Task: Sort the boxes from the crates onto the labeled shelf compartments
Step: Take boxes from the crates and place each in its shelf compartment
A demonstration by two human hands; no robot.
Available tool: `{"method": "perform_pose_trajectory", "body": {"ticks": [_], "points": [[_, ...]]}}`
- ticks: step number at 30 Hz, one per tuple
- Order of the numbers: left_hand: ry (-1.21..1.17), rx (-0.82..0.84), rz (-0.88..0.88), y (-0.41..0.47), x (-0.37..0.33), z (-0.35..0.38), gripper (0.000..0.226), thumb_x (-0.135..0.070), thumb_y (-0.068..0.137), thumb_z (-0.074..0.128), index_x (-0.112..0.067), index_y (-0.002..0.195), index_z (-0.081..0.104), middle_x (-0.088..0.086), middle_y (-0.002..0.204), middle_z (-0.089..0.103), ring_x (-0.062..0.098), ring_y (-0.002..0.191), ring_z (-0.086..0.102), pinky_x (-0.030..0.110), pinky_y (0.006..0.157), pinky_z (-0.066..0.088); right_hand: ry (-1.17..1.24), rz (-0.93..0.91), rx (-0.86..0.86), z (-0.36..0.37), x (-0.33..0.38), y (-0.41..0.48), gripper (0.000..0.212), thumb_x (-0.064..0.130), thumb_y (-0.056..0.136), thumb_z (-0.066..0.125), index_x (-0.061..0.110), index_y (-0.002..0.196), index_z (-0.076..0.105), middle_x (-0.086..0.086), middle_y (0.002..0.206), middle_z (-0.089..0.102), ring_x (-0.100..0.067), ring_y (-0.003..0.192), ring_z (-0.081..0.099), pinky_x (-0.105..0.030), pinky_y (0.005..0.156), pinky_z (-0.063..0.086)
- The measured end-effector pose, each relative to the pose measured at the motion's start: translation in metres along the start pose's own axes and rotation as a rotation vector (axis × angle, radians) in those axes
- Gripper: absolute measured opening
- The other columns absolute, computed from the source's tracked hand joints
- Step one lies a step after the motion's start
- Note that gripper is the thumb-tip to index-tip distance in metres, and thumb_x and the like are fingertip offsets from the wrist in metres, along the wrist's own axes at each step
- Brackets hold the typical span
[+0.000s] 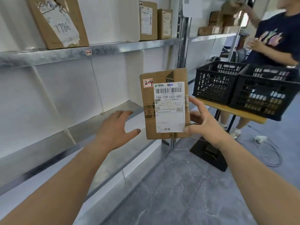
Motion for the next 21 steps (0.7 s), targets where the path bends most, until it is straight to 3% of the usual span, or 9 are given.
{"method": "perform_pose_trajectory", "body": {"ticks": [5, 9, 14, 18, 21], "points": [[0.019, 0.028, 0.094, 0.047, -0.050, 0.034, 0.072, -0.059, 0.085, 0.056, -0.029, 0.145, 0.031, -0.003, 0.151, 0.034, 0.019, 0.134, 0.036, 0.035, 0.105, 0.036, -0.018, -0.005, -0.074, -0.060, -0.021, 0.010, 0.094, 0.007, 0.061, 0.073, 0.055, 0.133, 0.036, 0.003, 0.116, 0.066, -0.007, 0.108, 0.061, -0.032, 0.094, 0.049], [0.026, 0.013, 0.143, 0.087, -0.070, 0.056, 0.072, -0.060, 0.084, 0.056, -0.029, 0.145, 0.033, -0.005, 0.148, 0.037, 0.016, 0.131, 0.039, 0.032, 0.102, 0.038, -0.023, 0.000, -0.110, -0.091, -0.039, 0.029, 0.091, 0.006, 0.060, 0.073, 0.058, 0.126, 0.038, 0.005, 0.109, 0.067, -0.005, 0.103, 0.063, -0.030, 0.090, 0.051], [0.045, 0.005, 0.179, 0.149, -0.077, 0.084, 0.073, -0.062, 0.083, 0.056, -0.028, 0.144, 0.033, -0.004, 0.146, 0.039, 0.018, 0.129, 0.041, 0.032, 0.100, 0.039, -0.048, 0.007, -0.136, -0.126, -0.065, 0.071, 0.095, 0.007, 0.060, 0.073, 0.050, 0.135, 0.035, 0.006, 0.117, 0.063, -0.005, 0.107, 0.060, -0.033, 0.092, 0.050], [0.061, 0.002, 0.198, 0.212, -0.081, 0.105, 0.073, -0.063, 0.083, 0.055, -0.027, 0.143, 0.033, -0.002, 0.146, 0.040, 0.020, 0.128, 0.042, 0.036, 0.099, 0.040, -0.095, 0.012, -0.151, -0.155, -0.082, 0.123, 0.100, 0.021, 0.052, 0.078, 0.051, 0.136, 0.033, 0.014, 0.118, 0.061, -0.003, 0.111, 0.056, -0.031, 0.091, 0.051], [0.047, -0.012, 0.207, 0.263, -0.079, 0.118, 0.069, -0.061, 0.083, 0.057, -0.026, 0.140, 0.038, -0.003, 0.142, 0.043, 0.021, 0.125, 0.045, 0.036, 0.096, 0.042, -0.119, 0.029, -0.149, -0.177, -0.090, 0.174, 0.099, 0.026, 0.050, 0.077, 0.057, 0.133, 0.034, 0.009, 0.122, 0.059, -0.008, 0.118, 0.053, -0.038, 0.097, 0.048]]}}
Point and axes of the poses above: each hand's wrist, its own y-axis towards the middle knuckle, its own z-axis out of the palm, x = y × z, the point moved 2 cm from there along y, towards the middle knuckle
